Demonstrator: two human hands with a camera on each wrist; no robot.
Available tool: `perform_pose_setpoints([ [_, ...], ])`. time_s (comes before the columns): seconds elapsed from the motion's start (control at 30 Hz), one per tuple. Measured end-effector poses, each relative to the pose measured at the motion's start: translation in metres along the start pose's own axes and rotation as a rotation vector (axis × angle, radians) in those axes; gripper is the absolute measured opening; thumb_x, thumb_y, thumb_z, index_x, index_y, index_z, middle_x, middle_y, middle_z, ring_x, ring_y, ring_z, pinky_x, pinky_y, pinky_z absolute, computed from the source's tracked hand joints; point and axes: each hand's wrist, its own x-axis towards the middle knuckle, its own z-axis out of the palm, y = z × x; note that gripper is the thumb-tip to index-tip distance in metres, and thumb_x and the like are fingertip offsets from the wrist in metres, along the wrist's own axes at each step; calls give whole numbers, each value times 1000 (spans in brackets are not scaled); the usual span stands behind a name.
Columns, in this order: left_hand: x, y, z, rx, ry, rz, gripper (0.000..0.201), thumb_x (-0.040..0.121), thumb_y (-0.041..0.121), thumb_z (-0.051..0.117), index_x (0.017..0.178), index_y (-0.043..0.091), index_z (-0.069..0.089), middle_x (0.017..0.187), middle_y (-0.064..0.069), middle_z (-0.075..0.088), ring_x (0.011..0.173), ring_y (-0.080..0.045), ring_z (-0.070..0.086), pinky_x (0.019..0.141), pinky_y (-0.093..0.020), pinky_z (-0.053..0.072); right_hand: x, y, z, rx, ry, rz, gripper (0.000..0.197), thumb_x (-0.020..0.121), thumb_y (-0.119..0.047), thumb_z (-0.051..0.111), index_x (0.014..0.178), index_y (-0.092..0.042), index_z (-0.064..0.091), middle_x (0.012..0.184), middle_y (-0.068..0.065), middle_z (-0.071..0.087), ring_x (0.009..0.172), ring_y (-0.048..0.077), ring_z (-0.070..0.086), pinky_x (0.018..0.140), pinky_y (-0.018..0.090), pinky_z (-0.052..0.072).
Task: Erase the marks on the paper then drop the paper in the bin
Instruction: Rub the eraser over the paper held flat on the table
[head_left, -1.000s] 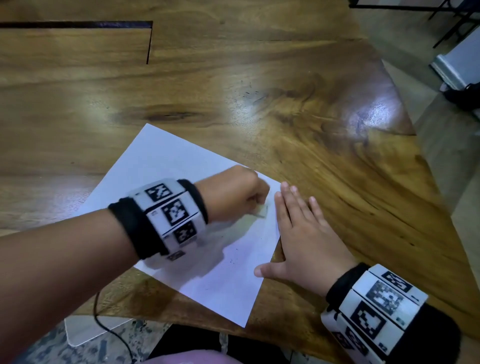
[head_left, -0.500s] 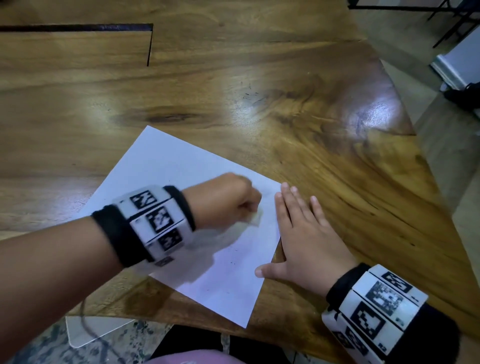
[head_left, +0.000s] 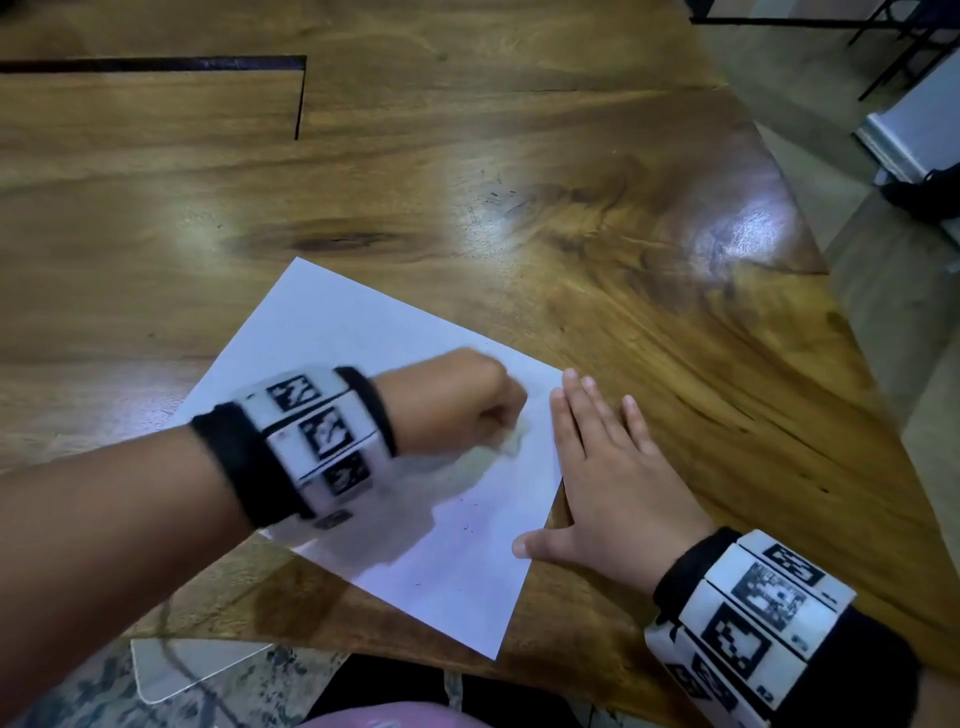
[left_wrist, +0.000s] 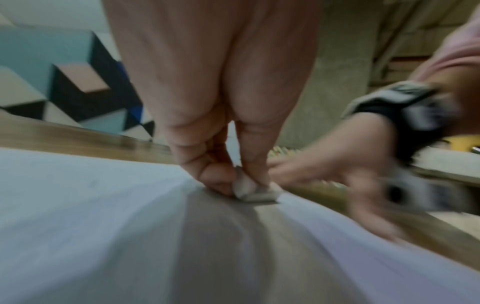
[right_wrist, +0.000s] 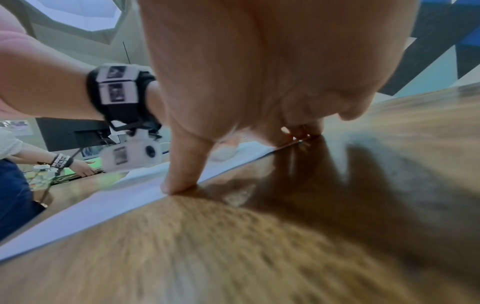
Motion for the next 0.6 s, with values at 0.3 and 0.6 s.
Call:
perform_pose_setpoints([
  [0.3,-38,0,21,-25,30,28,8,80,13,55,73,11,60,80,-7,57,73,-22,55,67,-33,45,0,1,1,26,29,-3,128,69,-80,47,143,-7,-28,148,8,-40,138,18,-34,115,43,-18],
  [0.6,-46,2,29,-31,81,-57,6,82,15,55,77,13,59,81,-2,53,73,-22,55,64,-32,44,5,-4,-10,133,183,-5,112,74,-68,57,150,-12,-3,157,2,-3,145,17,-3,117,31,-5],
])
